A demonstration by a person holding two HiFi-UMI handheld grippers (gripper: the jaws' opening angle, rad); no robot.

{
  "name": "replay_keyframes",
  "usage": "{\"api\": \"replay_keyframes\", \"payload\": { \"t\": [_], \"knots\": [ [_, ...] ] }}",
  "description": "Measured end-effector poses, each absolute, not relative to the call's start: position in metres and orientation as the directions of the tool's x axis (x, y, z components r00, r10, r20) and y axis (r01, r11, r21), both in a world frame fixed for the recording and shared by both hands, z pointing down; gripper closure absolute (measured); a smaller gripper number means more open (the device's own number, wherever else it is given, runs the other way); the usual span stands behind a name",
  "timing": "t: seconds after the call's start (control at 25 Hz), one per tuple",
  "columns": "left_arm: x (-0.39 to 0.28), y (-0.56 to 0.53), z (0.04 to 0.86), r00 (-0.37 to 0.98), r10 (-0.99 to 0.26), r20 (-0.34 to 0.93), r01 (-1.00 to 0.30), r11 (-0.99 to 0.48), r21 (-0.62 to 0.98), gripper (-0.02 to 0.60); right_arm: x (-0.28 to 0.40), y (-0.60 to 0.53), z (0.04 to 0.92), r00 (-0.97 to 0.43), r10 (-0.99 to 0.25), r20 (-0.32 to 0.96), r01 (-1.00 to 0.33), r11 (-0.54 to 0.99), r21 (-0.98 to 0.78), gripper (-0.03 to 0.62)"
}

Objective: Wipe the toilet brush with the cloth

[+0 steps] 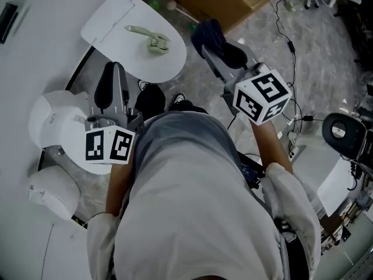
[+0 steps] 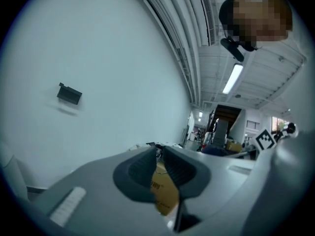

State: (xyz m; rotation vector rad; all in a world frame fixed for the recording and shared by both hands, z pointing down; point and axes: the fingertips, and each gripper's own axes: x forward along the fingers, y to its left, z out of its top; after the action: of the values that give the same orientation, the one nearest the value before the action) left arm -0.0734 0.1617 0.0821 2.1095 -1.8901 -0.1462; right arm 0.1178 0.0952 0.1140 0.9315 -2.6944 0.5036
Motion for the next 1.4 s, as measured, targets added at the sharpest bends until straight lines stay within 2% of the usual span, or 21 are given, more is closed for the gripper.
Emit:
{"api": "replay_keyframes", "payload": {
  "t": [0.24, 1.12, 1.4],
  "knots": [
    [-0.080, 0.173, 0.070, 0.102, -0.989, 0.108, -0.968, -0.074, 0.240, 0.581, 0.120, 0.119, 0.093, -0.749, -0.605, 0.270, -0.660, 0.721, -0.213, 0.502],
    [-0.071, 0.186, 0.057, 0.006, -0.983, 0.181, -0.972, 0.036, 0.231, 0.581, 0.134, 0.137, 0.075, -0.753, -0.570, 0.329, -0.635, 0.760, -0.135, 0.514],
    [-0.069, 0.187, 0.065, 0.026, -0.979, 0.203, -0.976, 0.020, 0.218, 0.581, 0.133, 0.139, 0.088, -0.748, -0.562, 0.353, -0.634, 0.762, -0.130, 0.514]
  ]
}}
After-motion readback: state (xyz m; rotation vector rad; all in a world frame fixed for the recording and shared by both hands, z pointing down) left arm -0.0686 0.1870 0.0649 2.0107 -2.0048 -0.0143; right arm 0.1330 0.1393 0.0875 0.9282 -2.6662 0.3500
